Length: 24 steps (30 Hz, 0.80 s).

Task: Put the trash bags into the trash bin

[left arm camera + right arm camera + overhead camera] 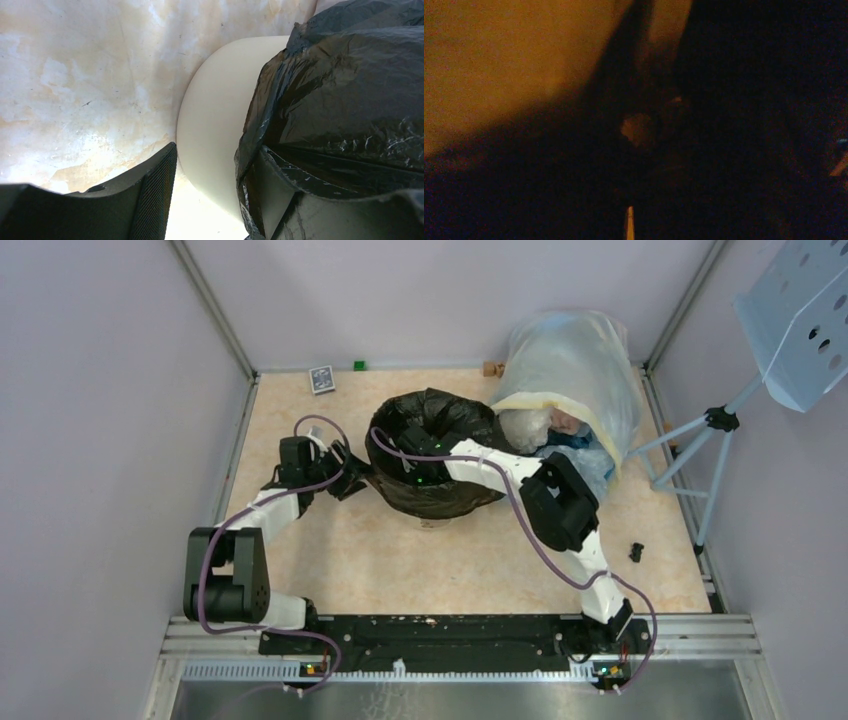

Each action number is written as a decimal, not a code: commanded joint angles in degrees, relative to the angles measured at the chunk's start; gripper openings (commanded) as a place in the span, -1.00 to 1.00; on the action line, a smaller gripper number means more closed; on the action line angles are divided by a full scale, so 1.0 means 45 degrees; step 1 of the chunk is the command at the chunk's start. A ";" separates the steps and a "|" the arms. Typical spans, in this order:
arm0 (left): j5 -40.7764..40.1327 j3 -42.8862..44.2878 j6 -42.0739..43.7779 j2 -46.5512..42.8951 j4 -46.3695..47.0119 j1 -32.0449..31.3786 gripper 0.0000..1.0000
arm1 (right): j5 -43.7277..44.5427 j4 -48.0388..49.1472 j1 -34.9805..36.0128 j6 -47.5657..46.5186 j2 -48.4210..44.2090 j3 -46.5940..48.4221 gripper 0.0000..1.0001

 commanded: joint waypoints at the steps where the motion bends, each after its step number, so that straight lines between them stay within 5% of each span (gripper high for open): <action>1: 0.0071 0.0479 0.0448 -0.0371 0.0140 -0.0048 0.26 | -0.0098 0.0002 -0.0062 0.0123 -0.0047 0.0254 -1.00; 8: -0.1809 0.0674 0.1324 -0.2189 -0.1342 0.0001 0.34 | 0.0849 -0.0313 -0.0285 -0.0012 -0.2358 0.0488 -1.00; 24: -0.2895 0.3584 0.3419 -0.3964 -0.4727 -0.0089 0.56 | -0.0030 -0.0166 -0.1311 -0.0225 -0.2738 -0.0635 -1.00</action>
